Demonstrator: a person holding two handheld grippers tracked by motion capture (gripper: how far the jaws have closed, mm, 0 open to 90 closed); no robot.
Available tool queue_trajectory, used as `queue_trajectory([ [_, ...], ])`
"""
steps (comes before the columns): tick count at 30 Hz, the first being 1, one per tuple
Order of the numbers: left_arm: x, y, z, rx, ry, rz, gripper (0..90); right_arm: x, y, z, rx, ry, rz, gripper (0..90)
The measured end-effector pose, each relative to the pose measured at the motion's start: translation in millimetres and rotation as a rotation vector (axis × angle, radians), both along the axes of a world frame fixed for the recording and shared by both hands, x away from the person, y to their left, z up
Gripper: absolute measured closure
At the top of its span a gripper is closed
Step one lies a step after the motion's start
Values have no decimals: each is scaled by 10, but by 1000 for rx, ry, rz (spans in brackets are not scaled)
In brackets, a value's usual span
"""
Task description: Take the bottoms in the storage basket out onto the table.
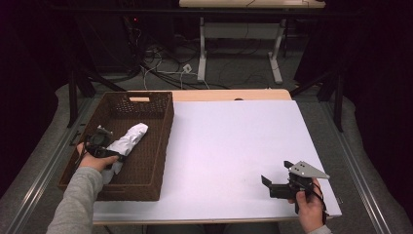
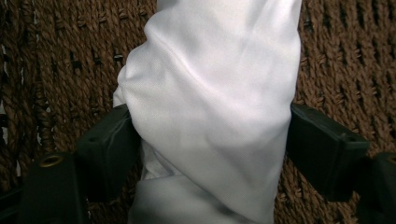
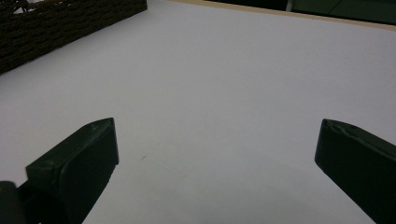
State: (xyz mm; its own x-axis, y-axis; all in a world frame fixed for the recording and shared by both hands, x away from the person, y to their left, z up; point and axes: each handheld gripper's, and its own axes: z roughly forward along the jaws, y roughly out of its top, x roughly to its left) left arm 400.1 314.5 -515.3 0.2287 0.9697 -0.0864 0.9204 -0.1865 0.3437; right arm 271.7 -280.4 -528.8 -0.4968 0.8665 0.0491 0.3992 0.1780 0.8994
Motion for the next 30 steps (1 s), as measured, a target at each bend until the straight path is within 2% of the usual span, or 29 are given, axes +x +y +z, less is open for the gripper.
queue_trajectory([
  [6,16,7,-35,17,38,2,253,8,-3,-6,-4,1,3,0],
  [12,22,22,-52,4,67,13,321,15,6,-15,-10,6,6,0],
  [16,27,34,-62,-17,81,39,353,21,11,-23,-11,11,5,0],
  [21,36,24,-54,6,90,18,406,27,8,-29,-12,12,3,0],
  [24,39,27,-43,6,98,15,455,31,5,-33,-17,12,3,0],
  [30,38,62,-13,-30,105,39,570,34,4,-36,-14,17,5,0],
])
